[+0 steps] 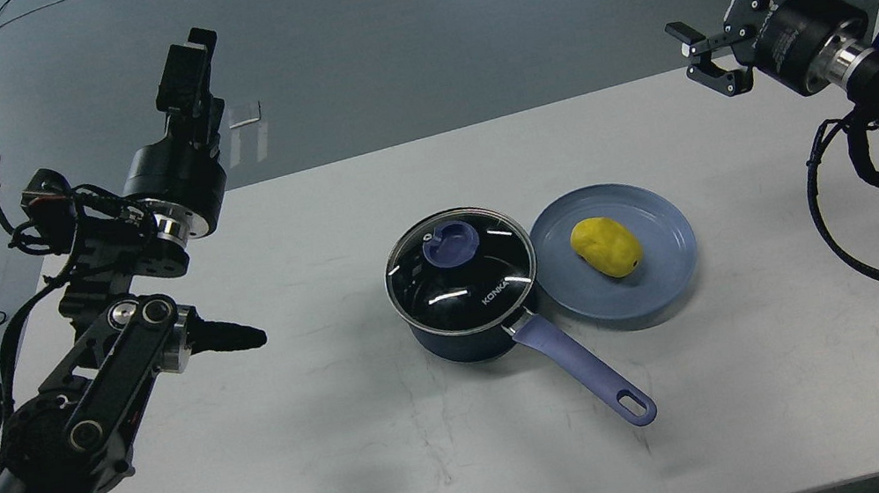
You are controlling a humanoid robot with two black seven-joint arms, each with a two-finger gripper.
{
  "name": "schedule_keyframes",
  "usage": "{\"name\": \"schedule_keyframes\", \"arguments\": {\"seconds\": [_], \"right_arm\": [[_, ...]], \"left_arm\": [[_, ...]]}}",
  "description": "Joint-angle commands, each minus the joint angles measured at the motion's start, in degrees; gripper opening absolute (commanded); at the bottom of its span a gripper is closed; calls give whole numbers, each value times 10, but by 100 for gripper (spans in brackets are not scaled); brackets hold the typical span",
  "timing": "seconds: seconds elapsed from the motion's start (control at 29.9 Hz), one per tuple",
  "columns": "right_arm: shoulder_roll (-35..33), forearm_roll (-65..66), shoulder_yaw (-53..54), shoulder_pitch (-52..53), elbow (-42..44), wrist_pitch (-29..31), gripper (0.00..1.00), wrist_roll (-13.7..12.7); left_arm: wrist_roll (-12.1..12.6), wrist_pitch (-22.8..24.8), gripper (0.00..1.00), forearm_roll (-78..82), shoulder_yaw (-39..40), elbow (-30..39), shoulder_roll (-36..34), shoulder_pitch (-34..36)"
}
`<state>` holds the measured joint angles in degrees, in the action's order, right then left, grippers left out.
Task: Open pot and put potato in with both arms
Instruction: 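Reach the left gripper over the pot and lower onto the lid knob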
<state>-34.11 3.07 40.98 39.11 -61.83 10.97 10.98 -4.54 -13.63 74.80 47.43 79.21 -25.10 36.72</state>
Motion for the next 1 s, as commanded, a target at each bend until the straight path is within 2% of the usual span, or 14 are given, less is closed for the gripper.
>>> {"name": "schedule_keyframes", "arguments": {"seconds": [0.0,0.07,0.13,0.27,0.43,0.6,0.7,0.97], "right_arm": [[3,-1,1,-9,5,0,100,0],[7,-1,1,-13,16,-1,100,1],[7,-1,1,-15,22,-1,100,1],[9,-1,1,-18,27,-2,100,9],[8,0,1,-18,28,-6,100,10],[7,0,3,-18,29,-6,100,10],[8,0,2,-18,36,-6,100,10],[6,1,-1,-18,48,-6,100,10]], "left_arm": [[-10,-10,99,164,-58,32,-42,20],[-11,-10,99,285,-91,30,-47,34],[-13,-8,99,321,-114,28,-48,46],[-12,-6,99,398,-210,21,-40,71],[-8,1,99,445,-276,-11,-22,72],[-10,4,99,502,-284,-69,-1,92],[-11,9,99,502,-295,-70,28,93],[-12,10,99,502,-314,-58,36,92]]}}
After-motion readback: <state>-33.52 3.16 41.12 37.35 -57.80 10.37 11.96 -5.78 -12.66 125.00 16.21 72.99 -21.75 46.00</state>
